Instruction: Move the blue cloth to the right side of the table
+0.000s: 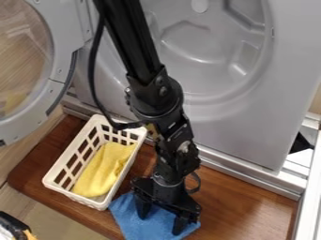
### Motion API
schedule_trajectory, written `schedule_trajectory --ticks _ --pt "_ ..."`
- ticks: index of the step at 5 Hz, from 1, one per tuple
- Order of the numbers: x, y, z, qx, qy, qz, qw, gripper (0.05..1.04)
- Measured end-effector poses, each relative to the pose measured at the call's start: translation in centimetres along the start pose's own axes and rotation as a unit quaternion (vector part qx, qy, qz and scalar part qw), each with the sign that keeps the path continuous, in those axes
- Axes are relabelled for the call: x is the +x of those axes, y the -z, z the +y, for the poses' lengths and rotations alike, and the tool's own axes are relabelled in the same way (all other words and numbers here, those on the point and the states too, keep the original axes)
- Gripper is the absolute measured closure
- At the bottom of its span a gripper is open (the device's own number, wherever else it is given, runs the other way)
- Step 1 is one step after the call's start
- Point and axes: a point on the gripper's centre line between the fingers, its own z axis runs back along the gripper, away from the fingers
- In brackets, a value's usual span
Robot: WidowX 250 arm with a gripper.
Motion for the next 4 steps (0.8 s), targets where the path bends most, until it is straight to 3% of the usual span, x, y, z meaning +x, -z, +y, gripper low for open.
schedule_trajectory --ticks 2,4 --pt "1.2 0.3 -2.8 -0.013 0.033 0.0 0.9994 0.083" --pt "3.7 -0.2 -8.1 -0.035 0.079 -0.014 0.9962 0.083"
